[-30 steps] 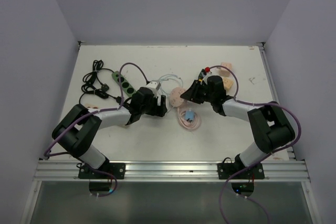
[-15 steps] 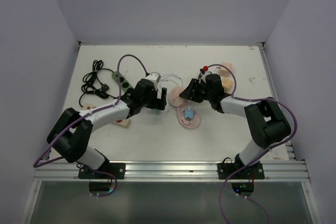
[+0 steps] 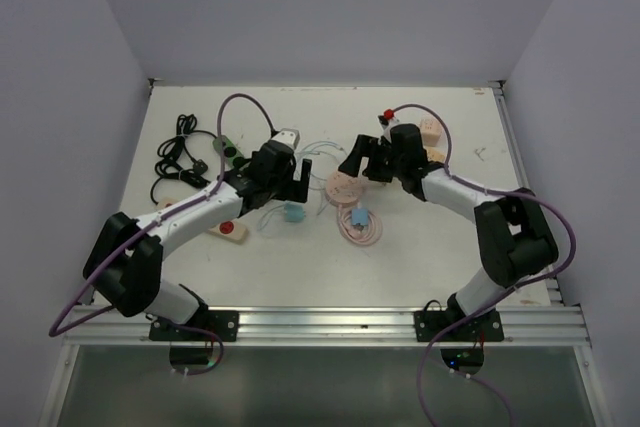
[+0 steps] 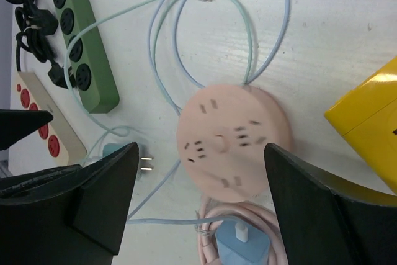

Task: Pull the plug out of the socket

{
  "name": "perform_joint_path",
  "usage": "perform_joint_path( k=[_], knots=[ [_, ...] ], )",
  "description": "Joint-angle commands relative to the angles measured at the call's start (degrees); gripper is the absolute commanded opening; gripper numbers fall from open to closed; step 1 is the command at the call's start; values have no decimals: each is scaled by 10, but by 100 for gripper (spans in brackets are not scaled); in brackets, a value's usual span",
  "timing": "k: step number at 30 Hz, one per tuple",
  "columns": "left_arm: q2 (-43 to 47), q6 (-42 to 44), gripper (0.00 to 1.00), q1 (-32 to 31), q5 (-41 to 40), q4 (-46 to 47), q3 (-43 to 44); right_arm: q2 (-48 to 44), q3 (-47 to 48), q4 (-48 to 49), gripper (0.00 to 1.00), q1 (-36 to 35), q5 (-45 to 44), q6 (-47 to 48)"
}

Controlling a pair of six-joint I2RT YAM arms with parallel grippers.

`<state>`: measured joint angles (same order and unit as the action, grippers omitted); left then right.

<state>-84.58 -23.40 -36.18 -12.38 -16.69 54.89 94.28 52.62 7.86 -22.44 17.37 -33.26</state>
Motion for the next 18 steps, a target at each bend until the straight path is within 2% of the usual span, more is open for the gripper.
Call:
perform_joint_path(
  k=[1, 6, 11, 12, 16, 18],
  knots=[
    [44, 5, 100, 0, -11, -25, 26, -58, 54, -49, 87, 2, -39, 47],
    [100, 13, 99, 0, -41, -72, 57, -117, 84, -143, 90, 2, -97, 106],
    [151, 28, 100, 1, -122, -133, 90, -199, 74, -202, 91, 1, -151, 141],
    [164, 32, 100, 1, -134, -135, 90, -211, 72, -210, 99, 1, -163, 146],
    [249, 54, 100, 1, -184, -100, 64, -279, 61, -259, 99, 2, -262, 151],
    [297, 84, 100, 1, -195, -75, 45, -318, 59, -292, 99, 2, -281, 155]
  ],
)
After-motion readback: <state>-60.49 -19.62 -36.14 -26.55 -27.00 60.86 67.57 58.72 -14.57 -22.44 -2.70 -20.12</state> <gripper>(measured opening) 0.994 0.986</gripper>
